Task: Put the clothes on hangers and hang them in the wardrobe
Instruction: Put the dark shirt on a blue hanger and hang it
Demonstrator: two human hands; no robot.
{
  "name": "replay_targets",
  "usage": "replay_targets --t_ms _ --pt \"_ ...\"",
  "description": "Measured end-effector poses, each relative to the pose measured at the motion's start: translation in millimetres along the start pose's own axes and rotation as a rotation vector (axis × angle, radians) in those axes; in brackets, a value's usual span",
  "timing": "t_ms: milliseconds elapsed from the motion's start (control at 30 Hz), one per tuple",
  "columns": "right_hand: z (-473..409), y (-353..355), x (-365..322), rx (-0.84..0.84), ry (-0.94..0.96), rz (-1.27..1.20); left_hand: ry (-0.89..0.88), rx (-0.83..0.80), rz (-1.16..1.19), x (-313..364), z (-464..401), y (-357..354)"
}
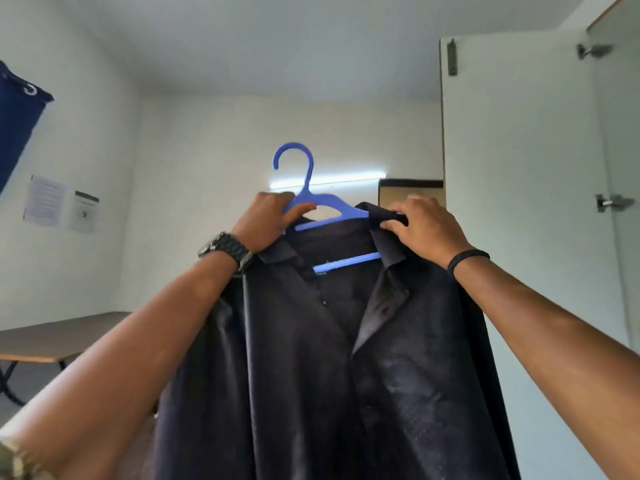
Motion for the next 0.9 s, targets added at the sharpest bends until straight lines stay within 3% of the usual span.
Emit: replay_targets --t_ms 167,267,367,567,667,833,900 --pt "-11 8 -4 0.104 -0.094 -0.071 -0.026 -0.127 -0.071 14 -61 34" --pt "0 7 -3 0.146 -0.129 -0.008 0.016 -0.262 -0.057 5 -57 35" --pt "11 -2 -6 0.141 -0.151 -0.031 0.016 -0.289 -0.079 -7 -43 31" --pt "11 -24 -15 -0.363 -0.436 -0.495 0.049 -0.211 -0.061 -23 -22 29" --pt "5 -32 -20 -0.456 -0.499 -0.438 -0.002 -0.205 0.013 -18 -11 20" --pt "13 -57 -30 -0.768 -0.540 -0.440 -0.010 -0.249 0.022 -23 4 10" --pt "15 -65 -31 -0.723 -0.525 -0.441 0.013 -0.240 0.012 -35 8 11"
Point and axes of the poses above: each hand's wrist, its own z-axis away from the middle knuckle, its own y-axis out of the back of the hand, x = y × z, the point moved 5 cm from there along -z, towards the middle knuckle, and after that the axes turned 11 degrees about x, right-handed, at the moved point
